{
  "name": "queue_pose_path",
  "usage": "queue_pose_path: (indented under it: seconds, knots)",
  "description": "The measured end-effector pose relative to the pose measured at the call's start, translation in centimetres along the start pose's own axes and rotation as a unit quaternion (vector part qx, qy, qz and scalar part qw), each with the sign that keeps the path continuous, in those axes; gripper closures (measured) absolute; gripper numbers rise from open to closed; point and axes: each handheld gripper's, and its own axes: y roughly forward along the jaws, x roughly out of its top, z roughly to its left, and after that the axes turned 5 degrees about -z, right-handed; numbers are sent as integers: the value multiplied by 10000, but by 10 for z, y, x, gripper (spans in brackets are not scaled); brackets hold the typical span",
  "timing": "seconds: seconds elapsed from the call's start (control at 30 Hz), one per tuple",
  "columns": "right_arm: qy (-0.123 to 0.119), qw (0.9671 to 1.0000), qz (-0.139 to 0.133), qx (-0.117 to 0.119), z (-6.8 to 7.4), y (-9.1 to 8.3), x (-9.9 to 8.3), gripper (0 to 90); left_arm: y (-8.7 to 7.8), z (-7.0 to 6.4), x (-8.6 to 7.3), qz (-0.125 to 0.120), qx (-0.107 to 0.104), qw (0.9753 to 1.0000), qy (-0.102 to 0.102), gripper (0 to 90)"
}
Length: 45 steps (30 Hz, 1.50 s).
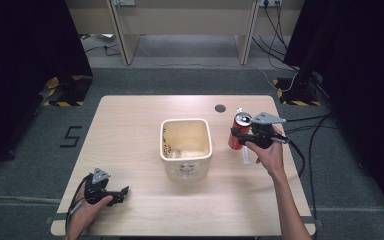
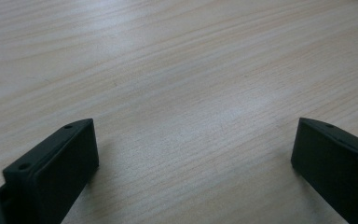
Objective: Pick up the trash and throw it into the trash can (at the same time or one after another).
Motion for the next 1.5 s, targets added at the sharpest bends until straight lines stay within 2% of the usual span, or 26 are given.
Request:
queue_pose_path:
  seconds: [0.17,0.43,0.53,0.6,0.73,0.8,1.17,1.3,1.5]
  knots:
    - [7,10000,-74,9,7,-12,11,339,0,0,0,5,-1,10000,6,0]
    - [-178,9996,-208,56,23,-34,41,339,0,0,0,-5,1,10000,-5,0]
    - [-150,9993,-297,179,30,-44,55,339,0,0,0,-9,1,10000,-11,0]
    - [-242,9986,-369,274,38,-51,67,339,0,0,0,-5,1,10000,-6,0]
    - [-259,9979,-419,414,47,-53,76,340,0,0,0,1,0,10000,1,0]
    - [-303,9971,-445,544,55,-52,83,340,0,0,0,-6,-2,10000,-8,0]
    - [-280,9944,-483,894,73,-32,102,340,0,0,0,1,-8,10000,-15,0]
    - [-352,9935,-453,979,80,-20,105,340,0,0,0,2,-8,10000,-14,0]
    - [-254,9928,-423,1092,85,-5,105,340,0,0,0,2,-8,10000,-15,0]
